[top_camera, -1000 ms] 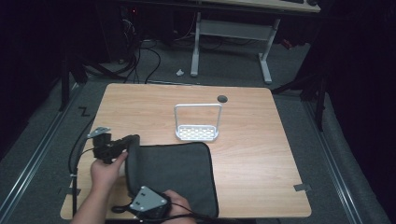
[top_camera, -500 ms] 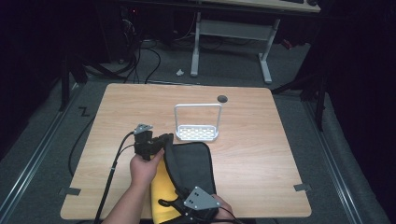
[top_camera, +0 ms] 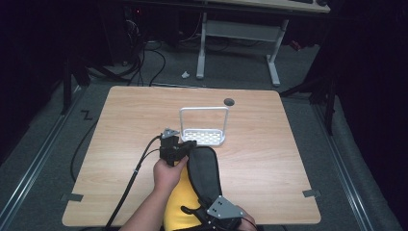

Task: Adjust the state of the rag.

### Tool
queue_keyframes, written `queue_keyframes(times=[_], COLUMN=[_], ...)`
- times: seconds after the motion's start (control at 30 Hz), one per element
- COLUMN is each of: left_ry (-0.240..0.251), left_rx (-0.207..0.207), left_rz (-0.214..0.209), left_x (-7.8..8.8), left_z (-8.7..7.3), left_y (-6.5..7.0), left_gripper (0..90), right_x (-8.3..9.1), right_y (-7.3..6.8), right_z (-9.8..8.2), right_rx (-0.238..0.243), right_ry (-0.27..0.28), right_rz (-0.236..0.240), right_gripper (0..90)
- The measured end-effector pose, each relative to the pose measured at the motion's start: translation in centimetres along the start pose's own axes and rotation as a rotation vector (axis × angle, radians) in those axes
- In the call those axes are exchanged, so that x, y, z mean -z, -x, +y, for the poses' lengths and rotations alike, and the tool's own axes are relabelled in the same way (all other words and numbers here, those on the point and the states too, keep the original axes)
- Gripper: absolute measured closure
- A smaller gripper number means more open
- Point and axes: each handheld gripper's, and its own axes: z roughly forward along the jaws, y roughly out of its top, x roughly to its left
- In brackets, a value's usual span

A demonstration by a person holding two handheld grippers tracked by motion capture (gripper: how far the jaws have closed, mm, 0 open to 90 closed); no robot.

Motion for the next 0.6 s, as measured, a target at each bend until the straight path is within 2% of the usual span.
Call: queue_keyframes(times=[0.17,0.4,0.5,0.6], left_ry=[0.009,-0.031,-0.033,-0.025], left_rx=[-0.004,0.001,0.004,0.017], left_rz=[-0.021,-0.032,-0.059,-0.079], left_x=[-0.5,-2.4,-3.0,-3.0], left_z=[0.3,-0.5,-0.7,-0.7], left_y=[1.0,1.4,1.5,1.6], left_gripper=[82.8,80.4,71.6,60.0], right_x=[0.9,1.3,1.5,1.8], right_y=[0.3,1.3,1.6,2.2], right_z=[-0.4,-1.6,-1.6,-1.5], right_rx=[-0.005,-0.036,-0.048,-0.066], right_ry=[0.008,-0.027,-0.02,-0.004], right_rz=[-0.023,-0.037,-0.04,-0.056], right_gripper=[81.7,77.6,71.0,69.5])
